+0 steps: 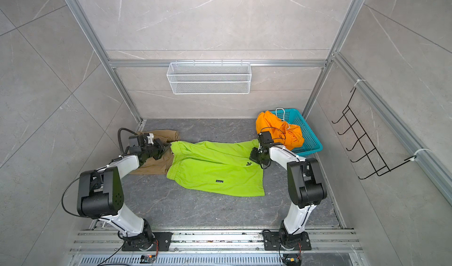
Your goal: Fold and stack the shorts
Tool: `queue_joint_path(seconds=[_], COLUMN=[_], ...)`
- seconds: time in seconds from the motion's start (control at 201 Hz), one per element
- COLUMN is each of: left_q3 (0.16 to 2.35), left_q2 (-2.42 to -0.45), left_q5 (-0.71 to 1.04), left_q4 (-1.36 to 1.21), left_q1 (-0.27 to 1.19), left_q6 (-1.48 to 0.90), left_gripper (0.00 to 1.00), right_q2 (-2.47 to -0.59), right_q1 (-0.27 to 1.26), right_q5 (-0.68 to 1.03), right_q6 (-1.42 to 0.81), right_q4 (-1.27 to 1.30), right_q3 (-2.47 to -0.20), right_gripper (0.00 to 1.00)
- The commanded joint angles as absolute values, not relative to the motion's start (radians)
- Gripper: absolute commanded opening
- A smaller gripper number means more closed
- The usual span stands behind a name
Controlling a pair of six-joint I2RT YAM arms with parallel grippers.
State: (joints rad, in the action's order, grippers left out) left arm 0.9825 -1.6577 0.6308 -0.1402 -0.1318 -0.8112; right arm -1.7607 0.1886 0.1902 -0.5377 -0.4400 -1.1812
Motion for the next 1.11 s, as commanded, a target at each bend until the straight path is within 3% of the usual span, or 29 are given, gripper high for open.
queue_joint_path(seconds=[0.0,0.194,0.359,0.418,0.528,0.677,0.747,0.936,1.101], left_q3=[1.06,0.937,0.818,0.78,0.772,0.852,0.881,0.858,0.766], left_q2=[-1.604,-1.454,-1.328,-1.309,-1.317,-1.338,-1.334,-1.326,-1.323], left_q5=[0.666,0.608,0.509,0.519,0.58,0.643,0.695,0.76,0.797], left_q4=[-0.094,0.009,0.158,0.169,0.175,0.283,0.307,0.445,0.347], left_q1=[-0.137,-0.142,-0.193,-0.22,-0.233,-0.233,-0.226,-0.207,-0.175], left_q6=[-0.781,-0.717,-0.652,-0.662,-0.689,-0.712,-0.739,-0.76,-0.867], left_gripper=[0.0,0.0,0.0,0.13,0.53,0.78,0.99,1.0,0.99], right_q2=[-1.619,-1.425,-1.436,-1.475,-1.55,-1.554,-1.558,-1.583,-1.646], right_q1=[0.189,0.189,0.19,0.19,0.19,0.191,0.19,0.191,0.19], right_q5=[0.156,0.186,0.212,0.222,0.24,0.204,0.198,0.198,0.179], right_q6=[-0.498,-0.507,-0.566,-0.582,-0.586,-0.569,-0.563,-0.573,-0.559], right_q4=[-0.54,-0.525,-0.393,-0.347,-0.329,-0.359,-0.365,-0.356,-0.372], right_q3=[-1.217,-0.983,-0.742,-0.703,-0.717,-0.766,-0.782,-0.826,-0.93], right_gripper=[0.0,0.0,0.0,0.0,0.0,0.0,0.0,0.02,0.08])
